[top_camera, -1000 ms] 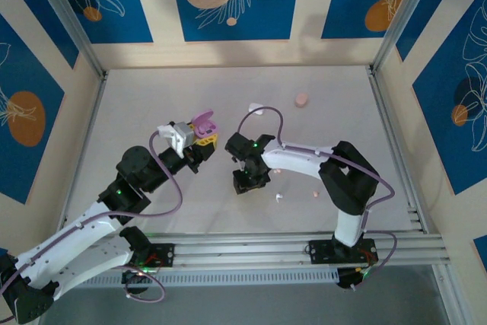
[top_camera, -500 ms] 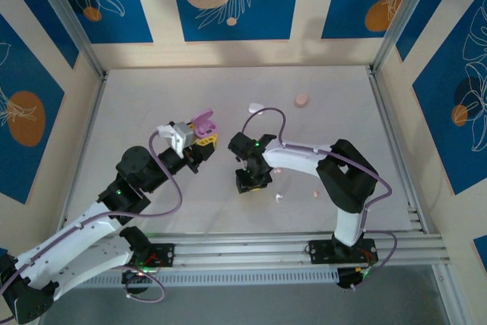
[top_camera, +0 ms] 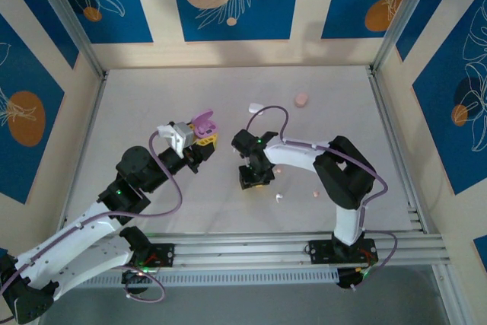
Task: Insert the wireless bluetooth earbuds into the charging case
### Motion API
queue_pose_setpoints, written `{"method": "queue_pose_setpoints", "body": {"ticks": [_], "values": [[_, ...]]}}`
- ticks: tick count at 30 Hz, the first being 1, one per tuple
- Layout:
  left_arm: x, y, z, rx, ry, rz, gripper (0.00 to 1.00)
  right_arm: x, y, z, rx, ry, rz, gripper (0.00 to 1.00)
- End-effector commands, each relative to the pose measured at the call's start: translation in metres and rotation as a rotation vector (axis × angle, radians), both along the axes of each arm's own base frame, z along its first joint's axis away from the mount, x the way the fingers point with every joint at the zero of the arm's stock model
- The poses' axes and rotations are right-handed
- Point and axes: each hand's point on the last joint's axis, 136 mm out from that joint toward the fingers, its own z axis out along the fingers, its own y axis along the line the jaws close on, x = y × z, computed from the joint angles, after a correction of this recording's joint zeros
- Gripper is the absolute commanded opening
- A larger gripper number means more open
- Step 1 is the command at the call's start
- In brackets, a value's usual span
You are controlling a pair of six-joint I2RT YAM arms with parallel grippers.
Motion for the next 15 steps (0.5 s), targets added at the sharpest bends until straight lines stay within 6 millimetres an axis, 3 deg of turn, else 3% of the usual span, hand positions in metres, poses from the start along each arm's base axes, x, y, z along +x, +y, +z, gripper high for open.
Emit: {"method": "queue_pose_setpoints", "body": {"ticks": [1,15], "values": [[-0.006,0.0,0.017,-0.051,-0.041,-0.017,0.32,0.01,-0.003,0.008,0.01,-0.016,-0.046,0.41],[-0.005,-0.001,0.017,-0.051,-0.036,-0.017,0.32,0.026,0.005,0.007,0.087,0.004,-0.092,0.39]]}}
